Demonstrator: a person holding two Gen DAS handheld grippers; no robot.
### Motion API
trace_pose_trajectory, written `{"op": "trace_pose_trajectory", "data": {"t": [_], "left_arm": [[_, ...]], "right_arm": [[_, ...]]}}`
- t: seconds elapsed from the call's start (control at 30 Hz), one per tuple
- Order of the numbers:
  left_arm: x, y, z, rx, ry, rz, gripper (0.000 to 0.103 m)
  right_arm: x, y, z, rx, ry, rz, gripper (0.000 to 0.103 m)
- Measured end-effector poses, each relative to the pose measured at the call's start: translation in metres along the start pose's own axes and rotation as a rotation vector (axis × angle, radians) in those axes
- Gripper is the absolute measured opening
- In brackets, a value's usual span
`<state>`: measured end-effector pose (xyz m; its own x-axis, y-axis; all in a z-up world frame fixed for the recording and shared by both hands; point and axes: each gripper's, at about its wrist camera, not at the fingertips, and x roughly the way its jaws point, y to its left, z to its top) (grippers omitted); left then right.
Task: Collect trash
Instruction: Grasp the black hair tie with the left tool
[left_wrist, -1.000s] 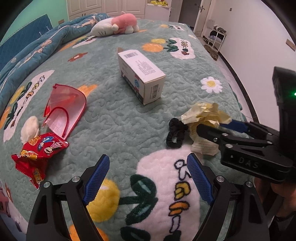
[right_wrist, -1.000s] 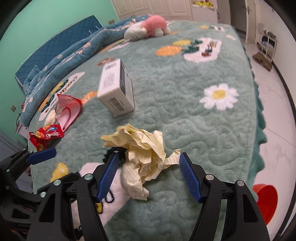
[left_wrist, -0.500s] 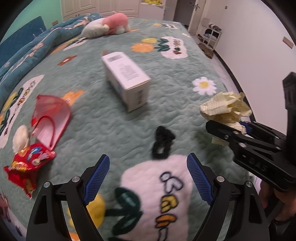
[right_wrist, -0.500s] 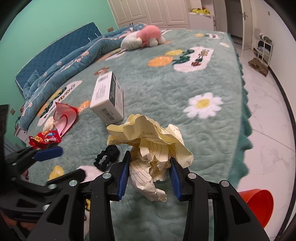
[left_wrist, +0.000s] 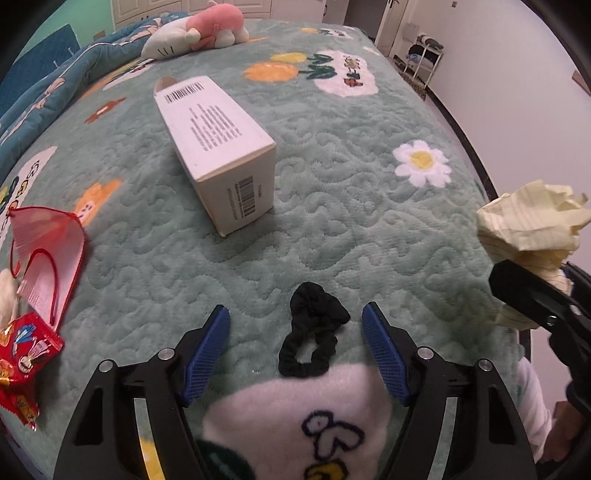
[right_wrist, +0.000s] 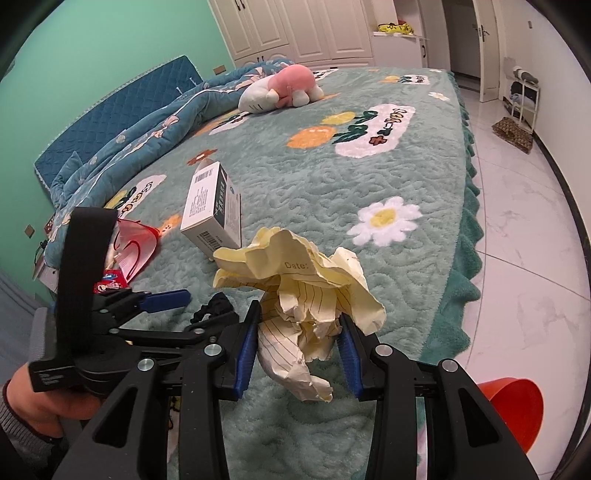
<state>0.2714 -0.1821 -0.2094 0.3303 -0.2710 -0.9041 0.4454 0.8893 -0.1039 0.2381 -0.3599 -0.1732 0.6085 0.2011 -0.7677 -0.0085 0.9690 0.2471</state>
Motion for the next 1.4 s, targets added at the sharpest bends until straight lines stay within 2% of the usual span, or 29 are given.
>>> {"op": "trace_pose_trajectory", "data": {"t": [0.1, 0.23, 0.3, 0.37, 0.47, 0.57, 0.9, 1.13, 1.4], "left_arm": [[0.004, 0.000, -0.001, 0.004, 0.006, 0.009, 0.071], [0.005, 0.001, -0.002, 0.017, 0.004, 0.033, 0.059], [0.005, 0.003, -0.001, 0.010, 0.003, 0.040, 0.052], [0.003, 0.003, -0.002, 0.021, -0.005, 0.052, 0.035], [0.002, 0.006, -0.002, 0.003, -0.011, 0.048, 0.020], [0.002, 0.009, -0.002, -0.001, -0.014, 0.046, 0.015], [-0.008, 0.012, -0.005, -0.002, -0.038, 0.031, 0.012], [-0.041, 0.013, -0.003, 0.011, -0.094, 0.047, 0.012], [-0.091, 0.004, -0.012, 0.032, -0.163, 0.049, 0.012]], "right_arm": [[0.003, 0.001, 0.000, -0.009, 0.002, 0.002, 0.040], [0.007, 0.002, -0.001, -0.010, 0.011, 0.008, 0.040], [0.009, 0.002, -0.001, -0.010, 0.012, 0.011, 0.040], [0.010, 0.003, -0.001, -0.009, 0.013, 0.014, 0.040], [0.010, 0.004, -0.002, -0.008, 0.015, 0.014, 0.040], [0.011, 0.004, -0.003, -0.008, 0.017, 0.011, 0.040], [0.010, 0.010, -0.003, -0.019, 0.015, 0.018, 0.040], [0.000, 0.021, 0.001, -0.039, -0.001, 0.031, 0.040], [-0.038, 0.041, 0.000, -0.068, -0.058, 0.059, 0.040]]}}
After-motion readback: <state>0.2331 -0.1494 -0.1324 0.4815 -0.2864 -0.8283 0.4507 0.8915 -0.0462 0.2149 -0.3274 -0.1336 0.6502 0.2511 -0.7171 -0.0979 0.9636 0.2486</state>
